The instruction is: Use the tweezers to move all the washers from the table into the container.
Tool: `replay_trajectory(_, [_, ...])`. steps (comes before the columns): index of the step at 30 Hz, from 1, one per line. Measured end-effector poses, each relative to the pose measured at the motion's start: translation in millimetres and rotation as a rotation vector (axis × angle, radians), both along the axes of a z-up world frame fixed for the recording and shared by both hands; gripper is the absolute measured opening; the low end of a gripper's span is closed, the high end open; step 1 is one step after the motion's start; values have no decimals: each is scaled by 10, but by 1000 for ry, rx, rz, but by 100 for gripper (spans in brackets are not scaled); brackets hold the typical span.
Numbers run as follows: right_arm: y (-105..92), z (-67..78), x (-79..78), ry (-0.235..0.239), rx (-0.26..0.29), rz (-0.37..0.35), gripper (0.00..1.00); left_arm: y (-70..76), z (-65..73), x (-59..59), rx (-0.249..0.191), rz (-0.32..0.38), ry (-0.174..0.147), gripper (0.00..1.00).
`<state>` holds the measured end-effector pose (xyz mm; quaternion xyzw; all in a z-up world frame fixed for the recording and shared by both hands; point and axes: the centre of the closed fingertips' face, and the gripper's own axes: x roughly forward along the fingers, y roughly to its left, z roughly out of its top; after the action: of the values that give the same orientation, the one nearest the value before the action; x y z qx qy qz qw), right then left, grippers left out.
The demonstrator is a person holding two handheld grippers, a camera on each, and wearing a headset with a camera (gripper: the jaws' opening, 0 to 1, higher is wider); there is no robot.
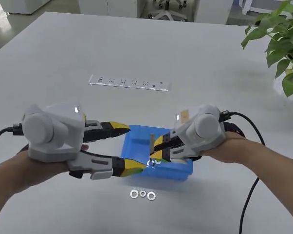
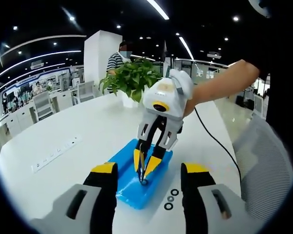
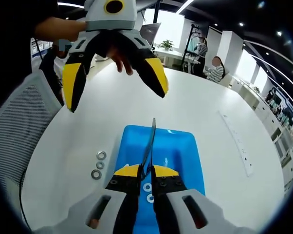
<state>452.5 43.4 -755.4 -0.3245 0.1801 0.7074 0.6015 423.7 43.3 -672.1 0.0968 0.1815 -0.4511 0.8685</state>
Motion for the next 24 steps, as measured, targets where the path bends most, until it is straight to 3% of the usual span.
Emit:
replay_trajectory(12, [-35,-75,-10,0,-13,10,9,-97,-17,204,45,-35,-25,29])
replay_trajectory(24, [-52,-87,-15,-8,-11,26,10,-212,-154,310,94,-106,-23,18])
